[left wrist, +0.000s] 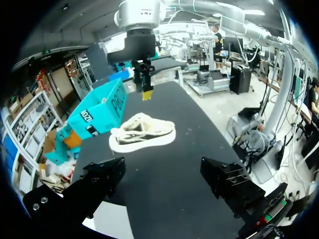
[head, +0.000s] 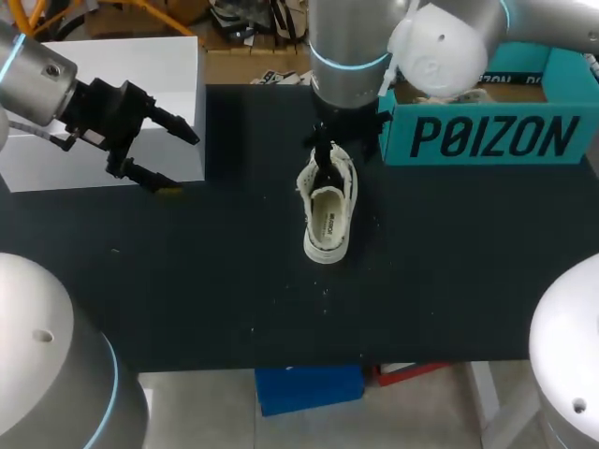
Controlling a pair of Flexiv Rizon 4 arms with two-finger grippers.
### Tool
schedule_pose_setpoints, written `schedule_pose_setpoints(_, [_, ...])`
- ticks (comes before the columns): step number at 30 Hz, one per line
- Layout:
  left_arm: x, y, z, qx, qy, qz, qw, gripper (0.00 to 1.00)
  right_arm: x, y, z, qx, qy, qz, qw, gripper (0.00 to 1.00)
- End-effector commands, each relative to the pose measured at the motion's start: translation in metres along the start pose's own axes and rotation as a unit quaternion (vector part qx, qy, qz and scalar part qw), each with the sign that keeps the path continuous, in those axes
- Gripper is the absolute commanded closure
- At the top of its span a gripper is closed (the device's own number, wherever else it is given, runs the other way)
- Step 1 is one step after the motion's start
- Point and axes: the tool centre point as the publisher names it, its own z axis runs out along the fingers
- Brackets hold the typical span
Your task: Take the shoe out of the shoebox, open the shoe tongue, remove and reinsert the insole, then place the shoe into the shoebox
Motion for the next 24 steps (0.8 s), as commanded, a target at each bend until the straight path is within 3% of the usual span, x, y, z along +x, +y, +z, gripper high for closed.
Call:
schedule_pose_setpoints(1, [0.001,0.001,0.001,0.000,-0.002,0.001,1.000,0.00,0.000,0.009,0.017,0.020,-0.001,0.003,1.000,0.35])
schedule_pose_setpoints(11, [0.001,0.001,0.001,0.000,-0.002,0.001,1.000,0.00,-0.011,0.019,0.055,0.022,0.004,0.003,1.000,0.30])
schedule_pose_setpoints(17, [0.001,0.001,0.001,0.000,-0.002,0.001,1.000,0.00,-0.023,0.021,0.072,0.022,0.003,0.008,1.000,0.38])
schedule_pose_setpoints(24, [0.001,0.001,0.001,0.000,-0.002,0.001,1.000,0.00,-0.030,0.019,0.090,0.024,0.005,0.013,1.000,0.36])
